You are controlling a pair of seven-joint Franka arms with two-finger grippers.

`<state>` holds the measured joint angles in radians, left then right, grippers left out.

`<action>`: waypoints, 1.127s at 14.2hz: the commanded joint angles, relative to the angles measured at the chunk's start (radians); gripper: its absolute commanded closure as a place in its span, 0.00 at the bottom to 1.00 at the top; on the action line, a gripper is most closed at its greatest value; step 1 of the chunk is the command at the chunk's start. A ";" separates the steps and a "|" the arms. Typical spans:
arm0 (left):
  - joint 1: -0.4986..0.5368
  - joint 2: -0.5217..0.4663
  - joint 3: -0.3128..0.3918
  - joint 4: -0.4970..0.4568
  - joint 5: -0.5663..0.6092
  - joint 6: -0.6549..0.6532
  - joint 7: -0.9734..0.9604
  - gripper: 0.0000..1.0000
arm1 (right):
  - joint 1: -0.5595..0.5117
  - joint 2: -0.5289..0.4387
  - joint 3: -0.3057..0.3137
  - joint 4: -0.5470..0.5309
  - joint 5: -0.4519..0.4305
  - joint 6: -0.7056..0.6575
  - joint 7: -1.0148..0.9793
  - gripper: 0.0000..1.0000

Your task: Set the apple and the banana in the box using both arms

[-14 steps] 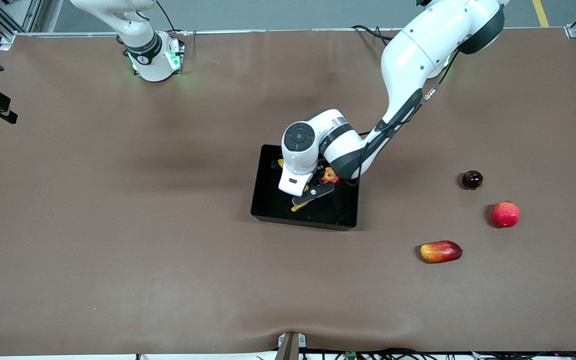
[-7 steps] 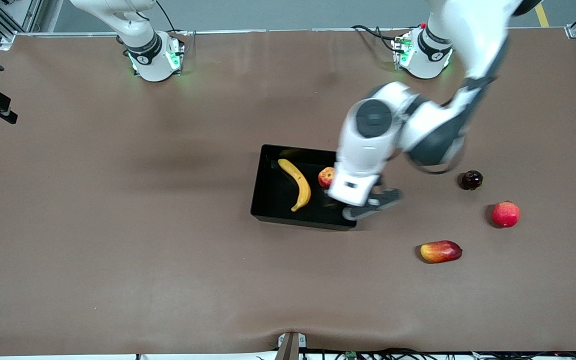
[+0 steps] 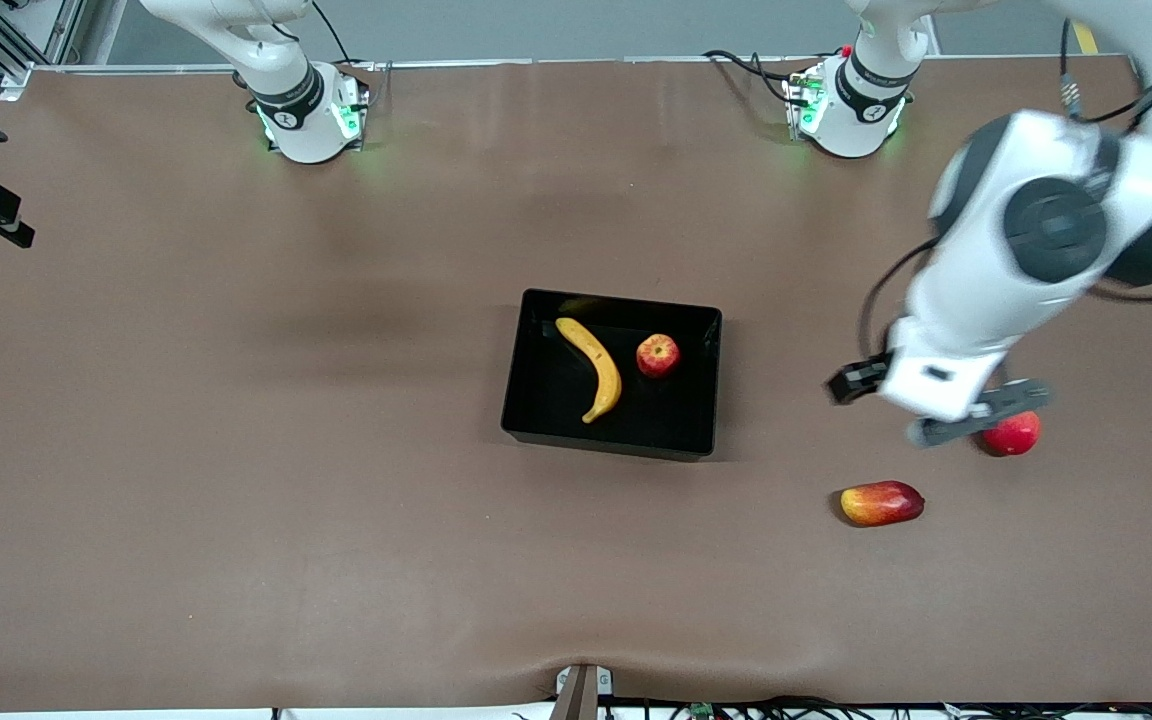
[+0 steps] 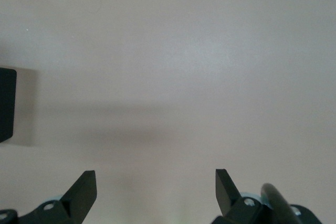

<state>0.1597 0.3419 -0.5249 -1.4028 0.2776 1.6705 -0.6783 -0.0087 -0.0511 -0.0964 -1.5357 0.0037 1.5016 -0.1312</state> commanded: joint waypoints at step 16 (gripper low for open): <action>-0.153 -0.408 0.436 -0.140 -0.241 -0.170 0.508 0.00 | -0.031 -0.001 0.011 0.023 -0.021 0.006 -0.005 0.00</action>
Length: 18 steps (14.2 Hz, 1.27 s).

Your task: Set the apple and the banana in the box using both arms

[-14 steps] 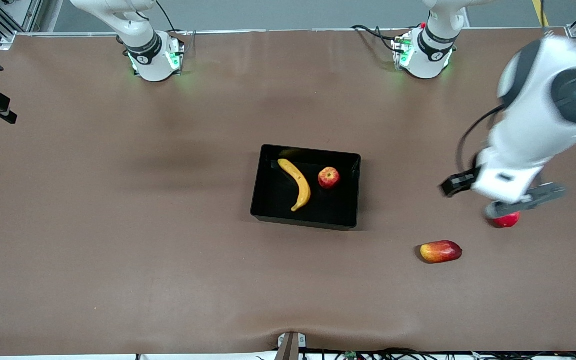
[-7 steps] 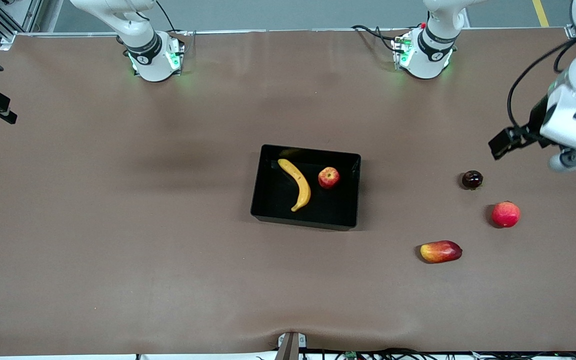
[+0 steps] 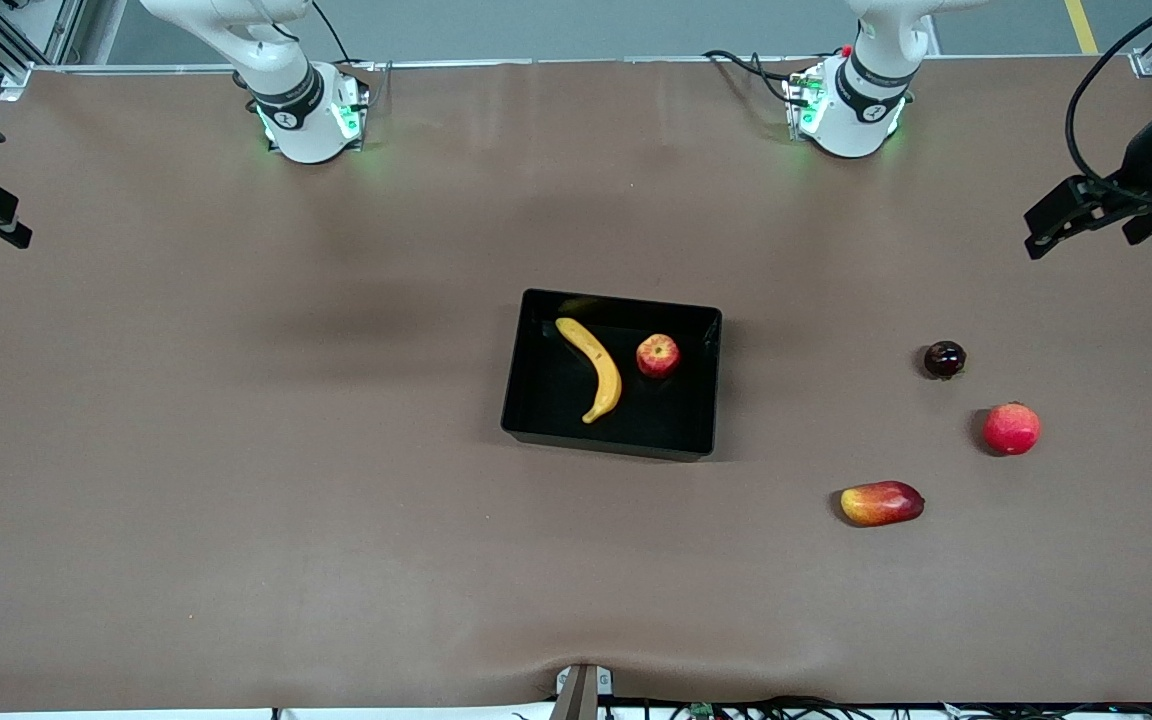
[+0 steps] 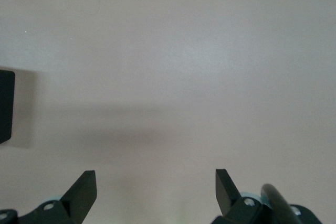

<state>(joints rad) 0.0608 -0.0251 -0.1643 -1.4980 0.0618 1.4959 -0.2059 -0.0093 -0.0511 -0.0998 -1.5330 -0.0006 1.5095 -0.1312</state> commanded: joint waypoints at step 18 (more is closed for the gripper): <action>-0.065 -0.029 0.071 -0.005 -0.053 -0.029 0.011 0.00 | -0.083 0.005 0.015 0.024 -0.015 0.054 -0.008 0.00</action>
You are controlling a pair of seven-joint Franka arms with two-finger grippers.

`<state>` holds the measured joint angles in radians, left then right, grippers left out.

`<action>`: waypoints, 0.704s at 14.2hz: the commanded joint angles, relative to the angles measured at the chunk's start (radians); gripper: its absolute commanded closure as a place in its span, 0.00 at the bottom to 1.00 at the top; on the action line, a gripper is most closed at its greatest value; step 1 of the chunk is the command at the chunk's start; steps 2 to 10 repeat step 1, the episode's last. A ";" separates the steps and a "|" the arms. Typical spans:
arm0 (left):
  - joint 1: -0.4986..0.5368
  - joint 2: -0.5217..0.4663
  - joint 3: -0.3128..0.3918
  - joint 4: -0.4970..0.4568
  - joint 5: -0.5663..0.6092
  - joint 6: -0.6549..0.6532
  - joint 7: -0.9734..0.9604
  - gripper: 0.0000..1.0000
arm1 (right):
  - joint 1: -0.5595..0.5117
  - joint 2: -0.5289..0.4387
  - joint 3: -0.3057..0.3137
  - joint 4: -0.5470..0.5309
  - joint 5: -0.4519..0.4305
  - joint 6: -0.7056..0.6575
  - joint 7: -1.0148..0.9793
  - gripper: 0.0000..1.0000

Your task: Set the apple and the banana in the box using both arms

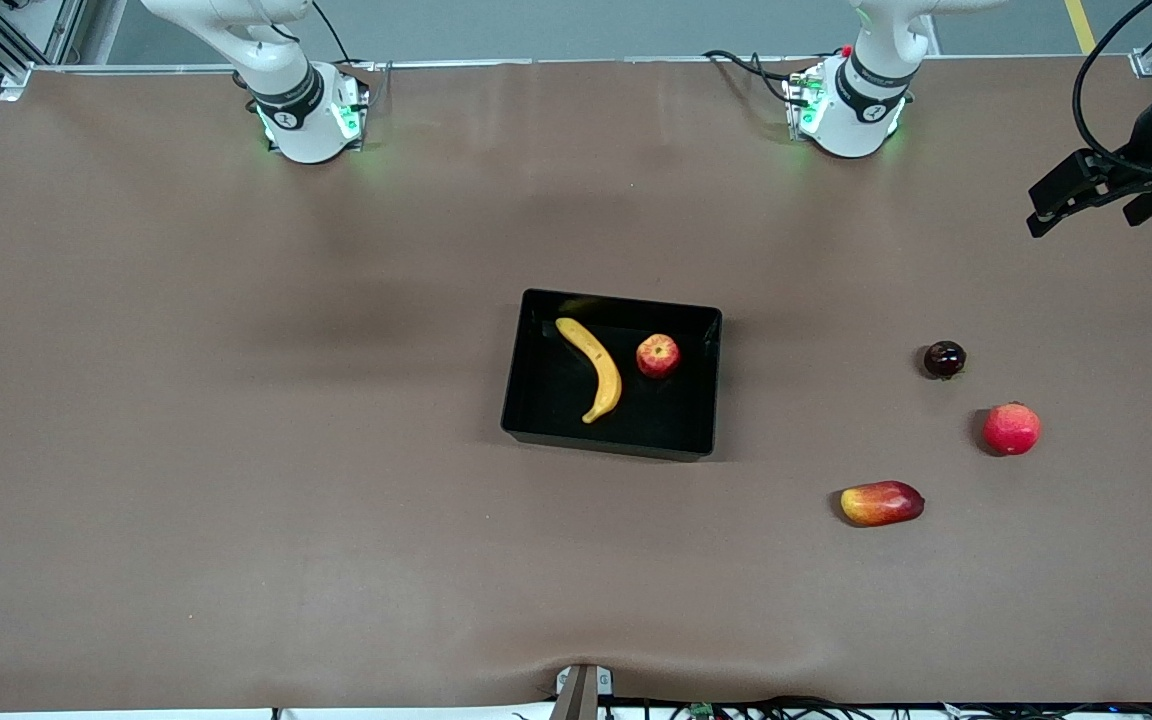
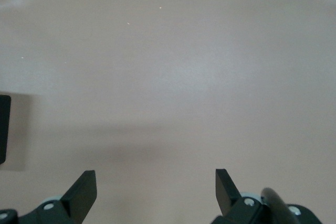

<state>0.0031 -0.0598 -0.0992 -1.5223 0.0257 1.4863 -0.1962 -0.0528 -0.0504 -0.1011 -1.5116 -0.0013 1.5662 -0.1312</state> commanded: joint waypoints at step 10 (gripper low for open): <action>-0.008 0.006 0.006 0.019 -0.016 -0.020 0.003 0.00 | -0.041 0.007 0.017 0.002 -0.016 -0.002 -0.008 0.00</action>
